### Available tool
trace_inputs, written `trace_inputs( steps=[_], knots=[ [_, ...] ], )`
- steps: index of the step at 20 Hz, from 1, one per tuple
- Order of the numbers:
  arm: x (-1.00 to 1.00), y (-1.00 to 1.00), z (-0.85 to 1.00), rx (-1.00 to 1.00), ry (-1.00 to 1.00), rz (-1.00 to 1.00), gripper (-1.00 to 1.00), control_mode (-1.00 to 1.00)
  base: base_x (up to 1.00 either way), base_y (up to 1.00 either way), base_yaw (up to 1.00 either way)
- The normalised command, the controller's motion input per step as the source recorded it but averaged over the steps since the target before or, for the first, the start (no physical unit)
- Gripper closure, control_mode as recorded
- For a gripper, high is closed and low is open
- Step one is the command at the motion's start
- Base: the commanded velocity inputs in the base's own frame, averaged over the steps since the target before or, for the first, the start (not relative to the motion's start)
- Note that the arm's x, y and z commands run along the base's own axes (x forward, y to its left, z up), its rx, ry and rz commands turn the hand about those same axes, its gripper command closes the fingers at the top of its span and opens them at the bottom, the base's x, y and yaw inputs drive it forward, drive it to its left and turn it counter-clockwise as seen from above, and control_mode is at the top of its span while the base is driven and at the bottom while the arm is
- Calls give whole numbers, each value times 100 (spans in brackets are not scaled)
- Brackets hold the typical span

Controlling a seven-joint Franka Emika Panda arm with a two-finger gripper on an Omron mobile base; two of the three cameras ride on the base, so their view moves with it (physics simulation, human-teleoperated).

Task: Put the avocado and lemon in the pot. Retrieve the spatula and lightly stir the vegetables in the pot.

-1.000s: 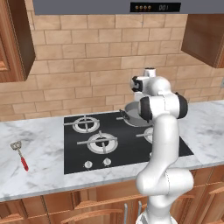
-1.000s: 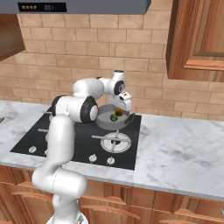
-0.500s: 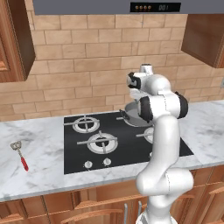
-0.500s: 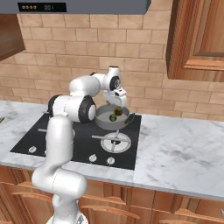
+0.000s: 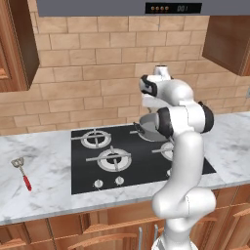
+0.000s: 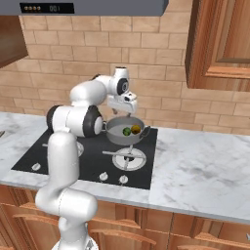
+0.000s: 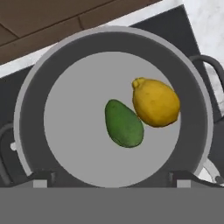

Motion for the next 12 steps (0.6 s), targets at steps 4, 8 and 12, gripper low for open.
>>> trace_inputs(
  steps=[4, 8, 12],
  knots=[
    [-40, 63, 26, 0, 0, 25, -100, -100, 0, 0, 0],
    [-59, 66, 5, 0, -3, 21, -100, -100, 0, 0, 0],
    [-74, 59, 0, 0, -14, 12, -100, -100, 0, 0, 0]
  ],
)
